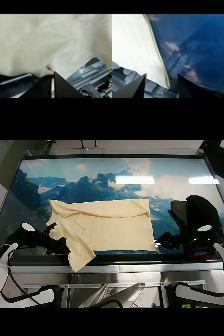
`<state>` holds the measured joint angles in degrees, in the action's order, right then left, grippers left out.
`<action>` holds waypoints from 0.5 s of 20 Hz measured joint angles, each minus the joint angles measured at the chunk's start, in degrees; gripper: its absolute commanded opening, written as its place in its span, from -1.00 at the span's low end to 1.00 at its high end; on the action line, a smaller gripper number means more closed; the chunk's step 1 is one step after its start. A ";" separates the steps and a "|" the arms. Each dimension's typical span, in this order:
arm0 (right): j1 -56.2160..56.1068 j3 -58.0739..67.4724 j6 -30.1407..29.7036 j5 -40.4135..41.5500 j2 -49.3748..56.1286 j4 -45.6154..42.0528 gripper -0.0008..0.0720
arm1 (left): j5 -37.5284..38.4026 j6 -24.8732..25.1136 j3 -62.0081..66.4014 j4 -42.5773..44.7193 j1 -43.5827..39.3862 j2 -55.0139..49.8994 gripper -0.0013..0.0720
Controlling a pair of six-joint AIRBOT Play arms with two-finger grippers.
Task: Fold the shirts.
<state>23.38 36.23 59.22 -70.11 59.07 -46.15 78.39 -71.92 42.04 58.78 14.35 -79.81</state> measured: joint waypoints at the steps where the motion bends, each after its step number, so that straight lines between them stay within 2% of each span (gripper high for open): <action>1: -0.17 -0.52 -0.48 0.17 0.09 0.90 0.28 | 0.48 0.04 0.13 0.09 0.02 0.00 -0.92; 2: -0.59 -0.87 -0.85 0.33 0.17 1.66 0.27 | 0.55 0.20 0.24 0.09 0.17 0.00 -0.92; 3: -1.29 -1.16 -1.25 0.61 0.24 2.40 0.12 | 0.94 0.22 0.28 0.09 0.48 0.00 -0.92; 4: -2.25 -1.36 -1.46 1.25 0.28 2.82 -0.11 | 1.27 0.39 0.33 0.07 1.09 0.00 -0.92; 6: -4.87 -1.60 -1.84 2.60 0.37 3.67 -0.13 | 2.03 0.44 0.37 0.07 3.08 0.00 -0.92; 8: -7.43 -1.70 -2.03 4.52 0.39 4.70 -0.78 | 2.82 0.50 0.37 0.04 5.53 0.02 -0.92; 9: -8.39 -1.77 -2.03 5.57 0.44 4.98 -0.91 | 3.26 0.61 0.37 0.02 6.69 0.02 -0.92; 10: -8.98 -1.77 -2.05 5.77 0.39 6.16 -0.92 | 3.45 0.63 0.37 0.00 7.61 0.02 -0.92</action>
<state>14.39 34.46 57.17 -64.34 59.46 -39.99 81.84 -71.29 42.41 58.78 21.96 -79.79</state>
